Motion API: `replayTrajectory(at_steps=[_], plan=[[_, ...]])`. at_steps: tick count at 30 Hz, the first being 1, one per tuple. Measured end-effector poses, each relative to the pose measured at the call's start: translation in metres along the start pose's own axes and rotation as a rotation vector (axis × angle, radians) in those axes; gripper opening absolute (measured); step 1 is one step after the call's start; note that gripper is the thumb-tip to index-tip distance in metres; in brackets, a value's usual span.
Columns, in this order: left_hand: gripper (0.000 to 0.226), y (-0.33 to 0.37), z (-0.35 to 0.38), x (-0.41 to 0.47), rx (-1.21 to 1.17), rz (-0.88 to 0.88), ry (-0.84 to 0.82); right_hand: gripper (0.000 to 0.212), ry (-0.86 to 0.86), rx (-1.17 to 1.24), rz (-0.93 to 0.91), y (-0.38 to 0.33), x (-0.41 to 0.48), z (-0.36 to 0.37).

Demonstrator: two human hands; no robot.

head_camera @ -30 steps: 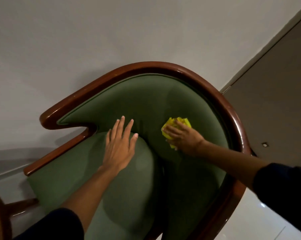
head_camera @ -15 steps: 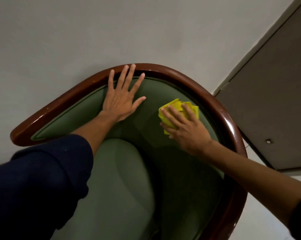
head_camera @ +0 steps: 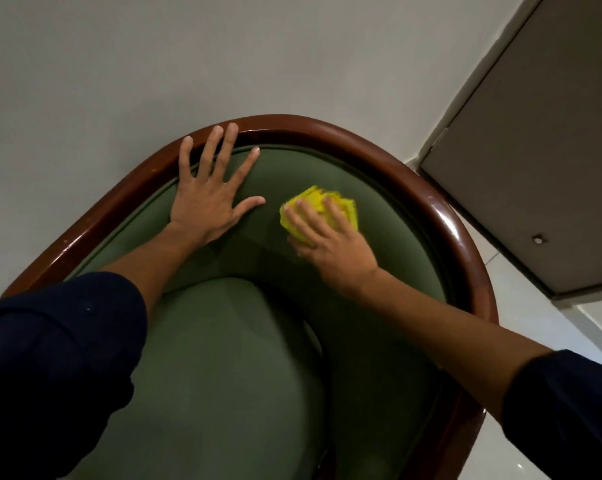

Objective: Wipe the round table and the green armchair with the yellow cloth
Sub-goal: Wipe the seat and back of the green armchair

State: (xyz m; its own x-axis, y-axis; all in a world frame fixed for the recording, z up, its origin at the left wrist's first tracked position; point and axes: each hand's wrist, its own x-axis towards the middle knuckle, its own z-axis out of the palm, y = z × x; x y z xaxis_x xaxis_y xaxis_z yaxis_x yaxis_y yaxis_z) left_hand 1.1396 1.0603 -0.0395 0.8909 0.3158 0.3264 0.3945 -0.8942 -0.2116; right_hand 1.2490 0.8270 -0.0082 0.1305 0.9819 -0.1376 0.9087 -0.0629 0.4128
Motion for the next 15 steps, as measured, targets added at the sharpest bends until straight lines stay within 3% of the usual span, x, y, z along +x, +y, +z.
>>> replayTrajectory(at_steps=[3,5,10,15], plan=[[0.080,0.001,-0.004,0.001,-0.035,-0.005,-0.041,0.048,-0.212,-0.082,-0.130,-0.014,-0.038,0.015],[0.079,0.008,-0.008,0.002,-0.041,-0.035,-0.074,0.050,-0.279,-0.037,0.013,-0.017,-0.076,0.011],[0.077,0.049,-0.031,0.013,-0.227,-0.208,-0.122,0.061,-0.046,0.130,0.608,0.003,-0.134,-0.036],[0.069,0.103,-0.048,0.029,-0.304,-0.020,-0.126,0.052,0.063,0.308,0.741,-0.062,-0.214,-0.043]])
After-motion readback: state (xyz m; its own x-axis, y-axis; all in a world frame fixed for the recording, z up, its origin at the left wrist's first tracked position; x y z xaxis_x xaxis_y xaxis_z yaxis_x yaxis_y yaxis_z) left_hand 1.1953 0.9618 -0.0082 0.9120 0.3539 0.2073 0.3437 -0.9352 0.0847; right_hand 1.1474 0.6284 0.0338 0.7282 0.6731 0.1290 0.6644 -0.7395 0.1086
